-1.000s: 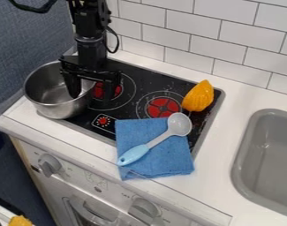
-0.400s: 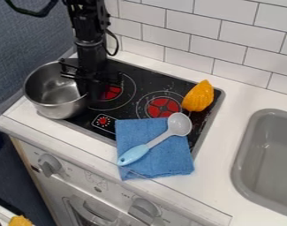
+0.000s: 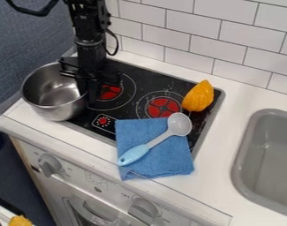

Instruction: Move the silver pot on the middle top op burner

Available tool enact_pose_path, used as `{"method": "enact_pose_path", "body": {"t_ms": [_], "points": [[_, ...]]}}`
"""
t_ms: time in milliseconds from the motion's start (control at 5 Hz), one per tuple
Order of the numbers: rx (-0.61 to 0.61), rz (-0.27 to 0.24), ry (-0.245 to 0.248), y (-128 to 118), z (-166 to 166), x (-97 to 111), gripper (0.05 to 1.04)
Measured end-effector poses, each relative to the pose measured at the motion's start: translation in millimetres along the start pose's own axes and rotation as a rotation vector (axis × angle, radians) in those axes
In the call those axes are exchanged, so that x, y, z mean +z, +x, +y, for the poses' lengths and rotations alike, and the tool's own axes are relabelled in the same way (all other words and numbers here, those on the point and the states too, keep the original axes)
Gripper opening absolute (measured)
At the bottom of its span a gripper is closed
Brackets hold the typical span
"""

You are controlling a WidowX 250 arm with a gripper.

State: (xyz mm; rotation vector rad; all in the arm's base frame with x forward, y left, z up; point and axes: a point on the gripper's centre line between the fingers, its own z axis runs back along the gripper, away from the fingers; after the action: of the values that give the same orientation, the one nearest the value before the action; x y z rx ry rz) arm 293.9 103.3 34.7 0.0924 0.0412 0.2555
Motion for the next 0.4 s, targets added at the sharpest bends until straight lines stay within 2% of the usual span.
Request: {"method": "enact_pose_path", "body": {"t_ms": [200,400], "points": [[-0.031,-0.093,0.002,2,-16,42,0.081],[-0.142,-0.229,-0.034,19,-49,81,0.077]]}}
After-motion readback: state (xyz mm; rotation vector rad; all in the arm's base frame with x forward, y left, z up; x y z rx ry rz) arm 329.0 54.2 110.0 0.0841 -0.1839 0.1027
